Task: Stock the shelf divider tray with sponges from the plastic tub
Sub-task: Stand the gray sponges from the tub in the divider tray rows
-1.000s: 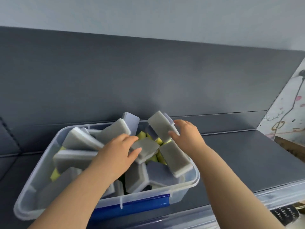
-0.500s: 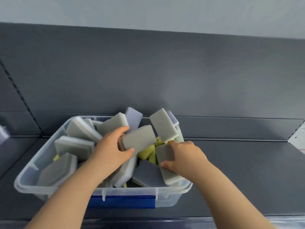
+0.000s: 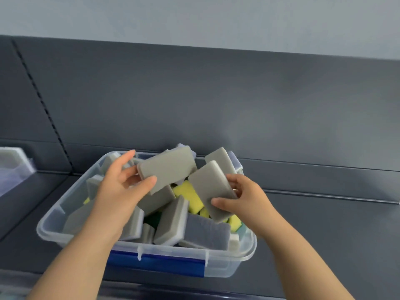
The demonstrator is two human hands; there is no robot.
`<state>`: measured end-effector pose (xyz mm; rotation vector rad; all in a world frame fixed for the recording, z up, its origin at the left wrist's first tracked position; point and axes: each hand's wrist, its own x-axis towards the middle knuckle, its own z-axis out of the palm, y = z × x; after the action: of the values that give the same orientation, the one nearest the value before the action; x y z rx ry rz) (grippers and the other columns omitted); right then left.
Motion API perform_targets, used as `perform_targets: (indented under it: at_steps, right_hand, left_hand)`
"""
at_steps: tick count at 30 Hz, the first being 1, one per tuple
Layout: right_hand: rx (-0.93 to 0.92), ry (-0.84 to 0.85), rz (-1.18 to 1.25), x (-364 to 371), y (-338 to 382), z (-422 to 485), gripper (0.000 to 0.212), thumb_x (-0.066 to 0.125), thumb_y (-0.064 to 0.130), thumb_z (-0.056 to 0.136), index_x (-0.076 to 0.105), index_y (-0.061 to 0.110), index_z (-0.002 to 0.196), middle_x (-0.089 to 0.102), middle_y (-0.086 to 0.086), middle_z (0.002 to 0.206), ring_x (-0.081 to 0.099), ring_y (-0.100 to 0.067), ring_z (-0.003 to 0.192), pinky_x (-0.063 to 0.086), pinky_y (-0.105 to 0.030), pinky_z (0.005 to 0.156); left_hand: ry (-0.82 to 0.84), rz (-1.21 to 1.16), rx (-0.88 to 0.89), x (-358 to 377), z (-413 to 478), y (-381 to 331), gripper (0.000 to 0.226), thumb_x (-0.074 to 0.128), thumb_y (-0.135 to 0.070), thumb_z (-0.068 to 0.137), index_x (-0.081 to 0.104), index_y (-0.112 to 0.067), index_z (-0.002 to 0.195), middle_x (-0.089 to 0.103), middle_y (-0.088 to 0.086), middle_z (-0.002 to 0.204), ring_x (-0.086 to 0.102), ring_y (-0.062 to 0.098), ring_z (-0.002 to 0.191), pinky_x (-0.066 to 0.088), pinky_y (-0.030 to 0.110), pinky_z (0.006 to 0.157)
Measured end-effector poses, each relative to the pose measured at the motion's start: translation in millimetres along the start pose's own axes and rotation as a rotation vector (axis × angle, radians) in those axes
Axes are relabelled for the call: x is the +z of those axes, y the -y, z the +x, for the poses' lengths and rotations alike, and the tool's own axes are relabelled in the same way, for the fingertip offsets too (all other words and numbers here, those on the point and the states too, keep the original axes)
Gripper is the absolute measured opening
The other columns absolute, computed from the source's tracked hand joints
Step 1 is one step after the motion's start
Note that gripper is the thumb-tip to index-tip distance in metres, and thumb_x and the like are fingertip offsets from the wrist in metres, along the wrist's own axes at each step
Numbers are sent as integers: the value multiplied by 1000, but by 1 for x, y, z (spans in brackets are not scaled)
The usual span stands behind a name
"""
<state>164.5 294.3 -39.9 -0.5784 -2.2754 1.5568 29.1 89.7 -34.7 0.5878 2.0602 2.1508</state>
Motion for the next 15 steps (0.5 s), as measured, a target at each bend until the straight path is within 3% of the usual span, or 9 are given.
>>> perform_targets:
  at_steps: [5,9,12,13,15]
  right_hand:
    - [0,135,354,1,10,9,38,70,23,80,57,40,111,60,-8,108,67,-16,86,57,-32,64]
    - [-110,73,161,6,15,14,50,72,16,76,56,43,115,60,5,107,61,-8,93,54,-22,73]
    - [-117,-22,14,16,23,15,52,74,14,69,56,40,110,59,11,102,59,-5,87,50,-19,70]
    - [-110,-64,3,24,28,14,49,76,16,66,56,37,106,58,10,100,58,-5,85,51,-22,71]
    - [-141,-134,-6,40,39,13,42,77,19,62,54,33,93,58,11,91,56,0,76,47,-17,65]
  left_hand:
    - [-51,-23,151,-12,0,-20,58,70,-14,78,48,-54,114,68,-14,107,62,2,99,45,25,78]
    - [-101,-10,232,-33,0,-28,58,73,-24,73,49,-55,116,67,-14,110,61,3,105,45,29,83]
    - [-86,17,265,-51,1,-33,58,77,-23,71,53,-54,113,68,-14,109,62,4,103,52,23,76]
    - [-79,36,272,-58,2,-34,54,76,-23,70,55,-53,111,67,-14,108,62,4,103,52,21,75]
    - [-57,75,290,-73,2,-36,44,71,-27,70,61,-49,106,67,-16,109,61,4,104,51,16,75]
